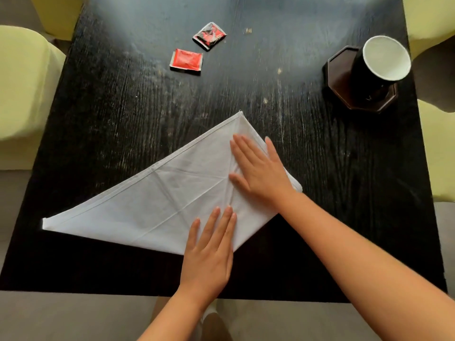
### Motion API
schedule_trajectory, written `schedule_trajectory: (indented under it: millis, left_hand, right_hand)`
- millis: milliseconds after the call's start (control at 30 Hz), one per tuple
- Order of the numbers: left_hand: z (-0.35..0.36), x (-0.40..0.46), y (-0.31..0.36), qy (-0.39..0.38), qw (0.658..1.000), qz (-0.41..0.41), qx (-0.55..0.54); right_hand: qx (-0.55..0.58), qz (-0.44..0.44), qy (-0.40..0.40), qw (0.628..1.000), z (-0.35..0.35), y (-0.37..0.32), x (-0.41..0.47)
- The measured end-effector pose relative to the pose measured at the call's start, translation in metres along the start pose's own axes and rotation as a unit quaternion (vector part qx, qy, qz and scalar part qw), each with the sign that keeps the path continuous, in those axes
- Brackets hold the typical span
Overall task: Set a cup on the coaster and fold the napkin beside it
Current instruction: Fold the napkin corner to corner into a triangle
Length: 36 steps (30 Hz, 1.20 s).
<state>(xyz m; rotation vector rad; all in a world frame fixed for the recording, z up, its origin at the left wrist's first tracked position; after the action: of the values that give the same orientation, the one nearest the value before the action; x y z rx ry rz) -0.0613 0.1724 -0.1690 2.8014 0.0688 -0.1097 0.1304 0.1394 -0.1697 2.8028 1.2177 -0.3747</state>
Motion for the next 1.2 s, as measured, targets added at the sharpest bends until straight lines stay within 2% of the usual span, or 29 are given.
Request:
schedule_trajectory:
  millis: [200,367,400,567,767,967,1133,1200]
  left_hand:
    - [0.000,0.000,-0.001,0.001,1.000,-0.004,-0.003]
    - [0.001,0.000,-0.002,0.008,1.000,-0.002,-0.003]
    - [0.001,0.000,-0.001,0.008,1.000,-0.001,-0.003]
    - [0.000,0.000,-0.001,0.004,1.000,-0.007,0.002]
    - [-0.004,0.001,0.002,-0.007,1.000,-0.009,0.015]
    - [-0.023,0.030,0.016,0.046,0.999,0.001,-0.002]
    - [-0.002,0.076,0.022,-0.010,1.000,-0.016,0.013]
    - [0.005,0.075,0.019,-0.008,0.999,-0.022,0.026]
  right_hand:
    - [-0.030,0.038,0.011,0.999,-0.017,0.009,0.035]
    - [0.030,0.055,0.131,0.989,-0.037,-0.006,-0.015]
    - [0.037,0.047,0.134,0.989,-0.033,-0.012,-0.033]
    - [0.037,0.085,0.021,0.995,0.014,-0.024,-0.083]
    - [0.026,0.146,0.035,0.988,0.009,0.045,-0.069]
    - [0.027,0.141,0.037,0.989,0.010,0.042,-0.068]
    - [0.024,0.143,0.035,0.989,0.012,0.044,-0.069]
    - [0.016,0.140,0.028,0.990,0.012,0.044,-0.069]
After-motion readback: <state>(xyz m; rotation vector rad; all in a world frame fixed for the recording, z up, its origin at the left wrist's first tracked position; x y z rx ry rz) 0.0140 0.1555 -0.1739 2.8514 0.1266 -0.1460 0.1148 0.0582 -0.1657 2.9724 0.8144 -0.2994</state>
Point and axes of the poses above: each hand's wrist, its own x-axis towards the middle knuckle, its own z-axis out of the palm, y = z × x, the point moved 5 cm from there along x, towards the middle knuckle, and after that the axes turned 6 degrees about z, right-handed, at the moved point
